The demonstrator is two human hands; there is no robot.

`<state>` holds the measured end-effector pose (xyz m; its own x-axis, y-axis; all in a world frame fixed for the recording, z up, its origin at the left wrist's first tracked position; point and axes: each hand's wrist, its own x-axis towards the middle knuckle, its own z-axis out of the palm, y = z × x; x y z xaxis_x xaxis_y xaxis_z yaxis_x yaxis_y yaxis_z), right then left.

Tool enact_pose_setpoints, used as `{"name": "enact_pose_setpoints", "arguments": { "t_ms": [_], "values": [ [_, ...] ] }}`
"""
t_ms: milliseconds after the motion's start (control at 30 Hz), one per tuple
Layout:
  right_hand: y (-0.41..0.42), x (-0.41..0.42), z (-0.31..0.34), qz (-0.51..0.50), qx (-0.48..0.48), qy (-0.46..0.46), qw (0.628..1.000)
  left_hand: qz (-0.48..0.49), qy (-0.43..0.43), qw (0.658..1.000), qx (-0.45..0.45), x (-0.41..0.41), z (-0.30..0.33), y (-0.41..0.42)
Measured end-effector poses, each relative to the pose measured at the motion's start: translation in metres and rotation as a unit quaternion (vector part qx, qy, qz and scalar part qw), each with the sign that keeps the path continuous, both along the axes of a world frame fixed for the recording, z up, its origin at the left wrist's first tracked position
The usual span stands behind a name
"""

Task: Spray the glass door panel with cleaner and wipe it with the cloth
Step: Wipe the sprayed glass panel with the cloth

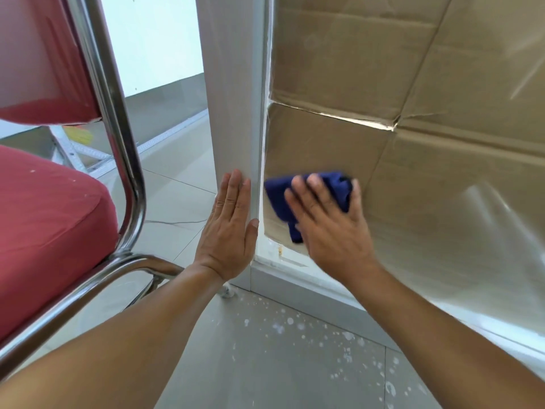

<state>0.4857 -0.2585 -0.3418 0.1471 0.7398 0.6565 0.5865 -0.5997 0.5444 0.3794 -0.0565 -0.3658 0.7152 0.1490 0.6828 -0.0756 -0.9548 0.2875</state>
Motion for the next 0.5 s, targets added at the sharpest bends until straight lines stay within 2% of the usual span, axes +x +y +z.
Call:
{"name": "enact_pose_setpoints", "arguments": {
  "t_ms": [67,167,367,433,500],
  "values": [
    [-0.012,-0.002,-0.036,-0.008,-0.072,0.003,0.997,0.002,-0.003,1.0,0.002,-0.001,0.0,0.001],
    [-0.029,-0.002,-0.039,-0.024,-0.081,-0.012,0.996,0.002,-0.009,1.0,0.003,-0.002,0.0,0.001],
    [0.004,-0.004,0.064,-0.049,0.15,0.016,0.987,0.0,-0.012,1.0,-0.009,0.001,-0.004,-0.001],
    [0.026,-0.005,0.082,-0.034,0.188,0.016,0.981,-0.003,-0.012,1.0,-0.003,0.0,-0.006,0.001],
    [0.042,-0.006,0.078,-0.008,0.177,0.007,0.984,-0.005,-0.013,1.0,0.003,-0.002,-0.009,0.005]
  ]
}}
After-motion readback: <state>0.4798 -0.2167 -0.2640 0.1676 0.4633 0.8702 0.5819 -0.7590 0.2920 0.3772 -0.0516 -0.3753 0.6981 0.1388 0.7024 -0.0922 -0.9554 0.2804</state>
